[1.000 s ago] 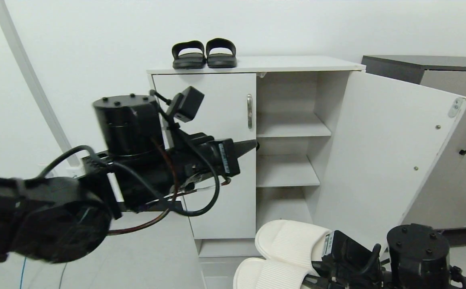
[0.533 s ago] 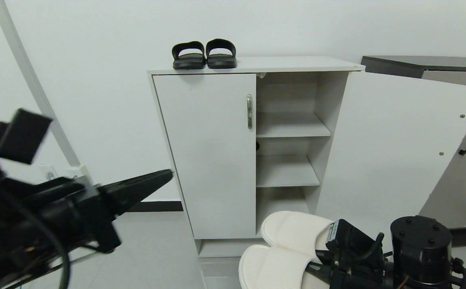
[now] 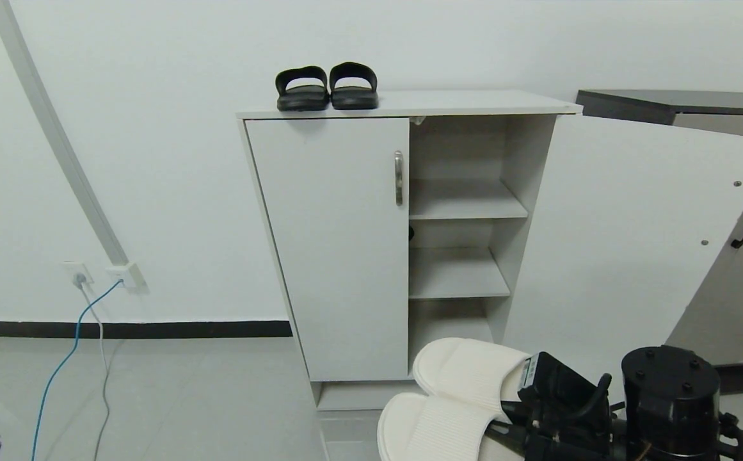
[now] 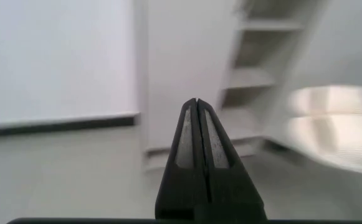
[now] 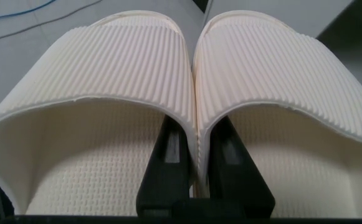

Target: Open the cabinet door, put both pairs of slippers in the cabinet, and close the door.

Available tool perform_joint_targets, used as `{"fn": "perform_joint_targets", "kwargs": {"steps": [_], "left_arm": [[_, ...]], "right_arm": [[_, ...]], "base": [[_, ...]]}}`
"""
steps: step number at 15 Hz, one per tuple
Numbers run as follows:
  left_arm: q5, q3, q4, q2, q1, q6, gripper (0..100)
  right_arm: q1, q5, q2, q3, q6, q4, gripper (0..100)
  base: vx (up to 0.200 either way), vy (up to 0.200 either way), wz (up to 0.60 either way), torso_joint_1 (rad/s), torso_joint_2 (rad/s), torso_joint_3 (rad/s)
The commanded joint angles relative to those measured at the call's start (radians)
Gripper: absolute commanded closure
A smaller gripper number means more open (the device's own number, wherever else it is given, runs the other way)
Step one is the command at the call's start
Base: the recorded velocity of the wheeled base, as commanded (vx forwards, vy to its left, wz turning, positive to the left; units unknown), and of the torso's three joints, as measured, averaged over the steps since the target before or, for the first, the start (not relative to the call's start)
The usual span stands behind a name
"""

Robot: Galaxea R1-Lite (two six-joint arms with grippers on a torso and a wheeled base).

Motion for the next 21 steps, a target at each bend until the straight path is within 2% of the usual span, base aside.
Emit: {"fn": "perform_joint_targets", "kwargs": {"steps": [1,3,4,6,7,8,12,13,14,15,17,21], "left_arm": [[0.037,0.16,0.026,-0.259,0.144,0.016,100],[0.031,0.227,0.026,-0.343,0.181,0.02,100],[0.014,0.232,0.018,-0.374,0.195,0.025,100],[-0.045,0.237,0.04,-0.375,0.195,0.083,100],[-0.1,0.235,0.045,-0.375,0.195,0.116,100],[-0.111,0.237,0.043,-0.375,0.195,0.123,100],[-0.109,0.237,0.045,-0.375,0.195,0.103,100],[-0.109,0.237,0.045,-0.375,0.195,0.1,100],[-0.109,0.235,0.045,-0.375,0.195,0.1,100],[-0.109,0.237,0.045,-0.375,0.195,0.1,100],[-0.109,0.237,0.045,-0.375,0.195,0.099,100],[-0.109,0.237,0.045,-0.375,0.195,0.097,100]], "right_arm": [[-0.003,-0.001,0.0,0.002,0.0,-0.002,100],[-0.007,-0.001,0.0,0.003,0.0,-0.002,100],[-0.012,-0.001,0.001,0.003,0.002,-0.002,100],[-0.013,-0.001,0.009,0.0,0.002,-0.002,100],[-0.013,-0.001,0.013,0.0,0.0,-0.008,100],[-0.013,-0.003,0.016,-0.001,0.0,-0.017,100],[-0.013,-0.03,0.056,-0.067,0.063,-0.02,100],[0.007,-0.207,0.119,-0.153,0.169,-0.02,100],[0.026,-0.294,0.161,-0.211,0.218,-0.02,100],[0.04,-0.333,0.178,-0.238,0.244,-0.02,100],[0.092,-0.488,0.274,-0.351,0.316,-0.017,100],[0.094,-0.701,0.398,-0.512,0.328,-0.013,100]], "base": [[0.0,0.0,0.0,0.0,0.0,0.0],[0.0,0.0,0.0,0.0,0.0,0.0],[0.0,0.0,0.0,0.0,0.0,0.0],[0.0,0.0,0.0,0.0,0.0,0.0],[0.0,0.0,0.0,0.0,0.0,0.0],[0.0,0.0,0.0,0.0,0.0,0.0],[0.0,0.0,0.0,0.0,0.0,0.0],[0.0,0.0,0.0,0.0,0.0,0.0],[0.0,0.0,0.0,0.0,0.0,0.0],[0.0,0.0,0.0,0.0,0.0,0.0],[0.0,0.0,0.0,0.0,0.0,0.0],[0.0,0.0,0.0,0.0,0.0,0.0]]}}
